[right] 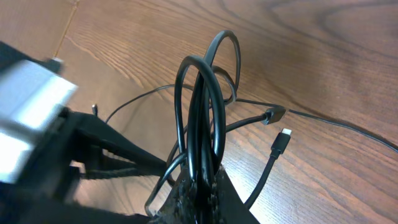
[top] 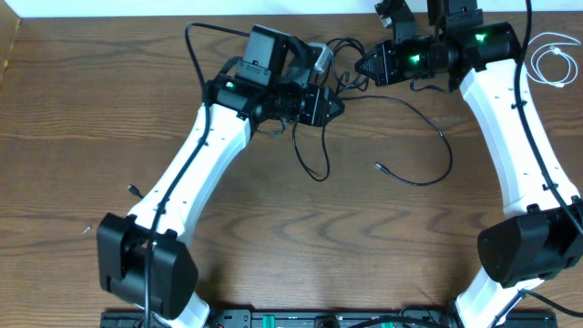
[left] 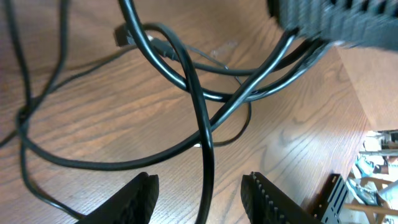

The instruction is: Untangle cables

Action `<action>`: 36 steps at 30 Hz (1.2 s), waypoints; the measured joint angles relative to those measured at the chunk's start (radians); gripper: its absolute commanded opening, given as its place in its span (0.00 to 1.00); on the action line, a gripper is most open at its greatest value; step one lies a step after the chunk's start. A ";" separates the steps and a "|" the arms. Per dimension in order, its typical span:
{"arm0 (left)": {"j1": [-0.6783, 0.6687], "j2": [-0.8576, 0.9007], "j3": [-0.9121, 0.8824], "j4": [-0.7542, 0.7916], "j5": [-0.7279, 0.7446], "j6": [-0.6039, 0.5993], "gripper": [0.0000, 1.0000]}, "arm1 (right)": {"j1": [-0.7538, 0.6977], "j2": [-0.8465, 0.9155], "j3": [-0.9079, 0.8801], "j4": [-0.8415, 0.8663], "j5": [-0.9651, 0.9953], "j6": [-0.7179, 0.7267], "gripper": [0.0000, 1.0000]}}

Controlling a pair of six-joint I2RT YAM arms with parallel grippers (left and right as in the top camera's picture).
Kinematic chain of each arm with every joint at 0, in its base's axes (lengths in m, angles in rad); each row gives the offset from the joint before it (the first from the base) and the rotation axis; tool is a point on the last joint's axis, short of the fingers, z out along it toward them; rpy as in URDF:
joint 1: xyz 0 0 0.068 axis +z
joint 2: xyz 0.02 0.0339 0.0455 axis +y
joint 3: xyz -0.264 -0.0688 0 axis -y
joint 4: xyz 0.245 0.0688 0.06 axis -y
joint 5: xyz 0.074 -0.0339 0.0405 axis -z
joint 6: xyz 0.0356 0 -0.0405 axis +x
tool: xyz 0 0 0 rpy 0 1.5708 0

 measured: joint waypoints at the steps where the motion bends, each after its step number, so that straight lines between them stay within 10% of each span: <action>1: -0.003 0.008 0.000 0.001 0.000 -0.001 0.44 | 0.000 0.000 0.000 0.000 0.000 0.000 0.01; 7: -0.014 0.042 0.000 0.021 0.009 0.002 0.10 | 0.000 0.000 0.000 0.000 0.003 0.000 0.01; 11: 0.013 0.037 0.001 0.027 0.015 0.010 0.07 | -0.004 0.000 0.000 -0.005 0.017 0.008 0.01; 29: 0.285 -0.266 0.026 -0.175 -0.021 -0.039 0.08 | -0.043 0.000 0.000 -0.012 0.044 0.049 0.01; 36: 0.285 -0.198 0.025 -0.214 -0.053 -0.049 0.43 | -0.043 0.000 0.000 -0.016 0.044 0.050 0.01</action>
